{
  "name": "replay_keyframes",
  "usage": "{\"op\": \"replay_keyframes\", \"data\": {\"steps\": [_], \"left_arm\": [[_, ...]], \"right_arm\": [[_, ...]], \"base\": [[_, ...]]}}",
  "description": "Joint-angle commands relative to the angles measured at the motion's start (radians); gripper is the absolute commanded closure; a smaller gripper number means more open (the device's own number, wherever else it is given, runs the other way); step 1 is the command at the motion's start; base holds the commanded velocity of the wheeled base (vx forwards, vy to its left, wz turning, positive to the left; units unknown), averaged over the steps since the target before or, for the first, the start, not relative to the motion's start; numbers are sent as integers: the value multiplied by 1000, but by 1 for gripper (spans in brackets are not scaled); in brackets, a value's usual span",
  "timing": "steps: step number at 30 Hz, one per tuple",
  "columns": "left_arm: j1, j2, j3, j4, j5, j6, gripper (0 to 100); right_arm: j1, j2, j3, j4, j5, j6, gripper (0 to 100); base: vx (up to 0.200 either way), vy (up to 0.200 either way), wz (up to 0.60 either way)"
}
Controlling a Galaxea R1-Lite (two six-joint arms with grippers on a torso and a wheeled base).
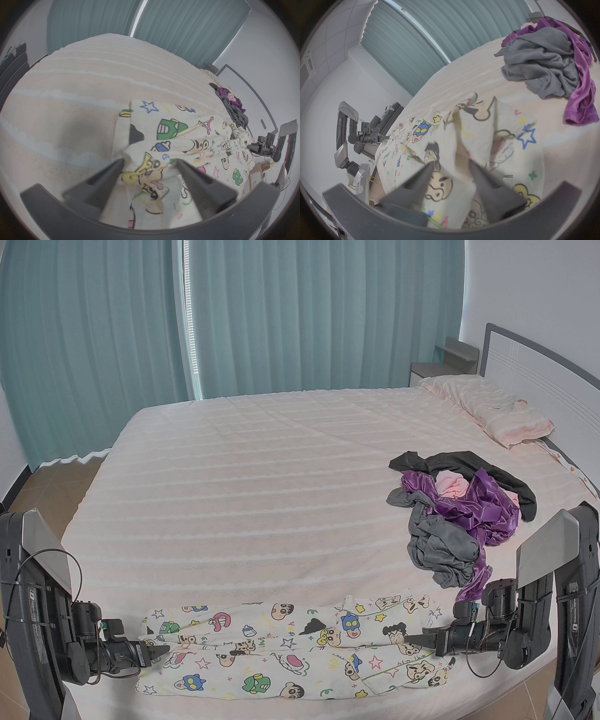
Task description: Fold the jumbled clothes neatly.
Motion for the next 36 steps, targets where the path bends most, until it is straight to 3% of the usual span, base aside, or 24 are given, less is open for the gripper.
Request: {"op": "replay_keyframes", "data": {"steps": [1, 9, 13, 14, 15, 17, 24, 25, 27, 31, 36], "left_arm": [[34, 3, 21, -14, 2, -7, 0], [129, -24, 23, -14, -27, -43, 0], [147, -138, 21, -14, -96, -216, 0], [147, -138, 21, -14, -96, -216, 0], [146, -190, 17, -14, -111, -308, 0], [141, -239, 12, -14, -122, -401, 0], [98, -331, -48, -14, -125, -780, 0], [97, -334, -48, -14, -125, -788, 0], [63, -340, -66, -14, -114, -900, 0], [23, -331, -68, -14, -96, -934, 0], [-18, -291, -72, -14, -19, -932, 0]], "right_arm": [[-42, -54, 33, -10, 0, 5, 0], [-147, -183, 61, -9, 10, 16, 0], [-119, -295, 49, -7, 10, 102, 0], [-119, -295, 49, -7, 10, 102, 0], [-71, -329, 23, -7, 3, 169, 0], [-4, -338, -11, -7, -13, 235, 0], [185, -206, -178, -7, -166, 412, 0], [188, -203, -181, -7, -169, 416, 0], [232, -131, -230, -7, -209, 472, 0], [241, -77, -255, -7, -215, 511, 0], [240, -50, -240, -2, -220, 580, 0]], "base": [[0, 0, 0], [0, 0, 0], [0, 0, 0], [0, 0, 0], [0, 0, 0], [0, 0, 0], [0, 0, 0], [0, 0, 0], [0, 0, 0], [0, 0, 0], [0, 0, 0]]}}
